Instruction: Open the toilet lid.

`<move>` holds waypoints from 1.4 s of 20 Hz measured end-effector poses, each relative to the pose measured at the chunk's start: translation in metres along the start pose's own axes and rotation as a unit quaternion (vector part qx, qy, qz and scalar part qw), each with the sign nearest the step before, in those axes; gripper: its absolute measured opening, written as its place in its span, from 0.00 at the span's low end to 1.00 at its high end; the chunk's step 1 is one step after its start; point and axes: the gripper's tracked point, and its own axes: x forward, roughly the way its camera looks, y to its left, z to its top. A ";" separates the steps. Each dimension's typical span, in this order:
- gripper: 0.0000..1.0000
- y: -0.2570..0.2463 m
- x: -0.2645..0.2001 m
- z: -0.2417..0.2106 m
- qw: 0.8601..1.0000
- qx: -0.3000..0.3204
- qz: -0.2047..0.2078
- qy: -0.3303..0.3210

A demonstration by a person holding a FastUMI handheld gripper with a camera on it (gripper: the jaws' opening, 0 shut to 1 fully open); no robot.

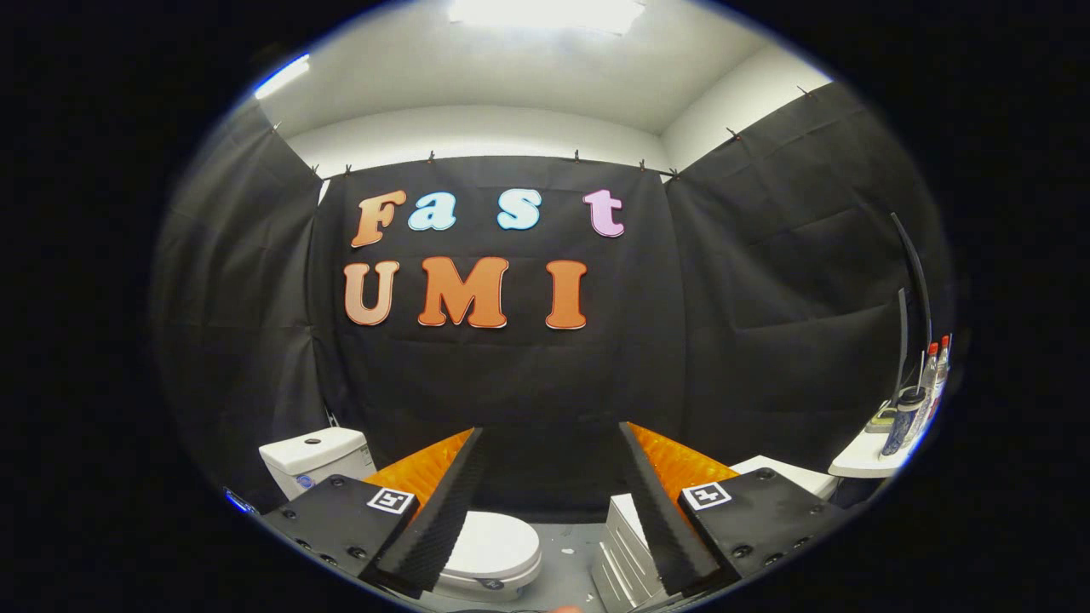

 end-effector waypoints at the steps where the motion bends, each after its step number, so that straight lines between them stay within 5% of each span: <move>1: 0.98 0.003 0.003 0.001 1.000 0.002 0.005 -0.008; 8: 0.98 0.010 0.052 -0.029 0.997 0.013 0.022 -0.071; 17: 0.98 0.022 0.125 -0.160 0.993 0.108 0.040 0.015; 28: 0.98 0.035 0.133 -0.306 0.944 0.296 0.068 0.126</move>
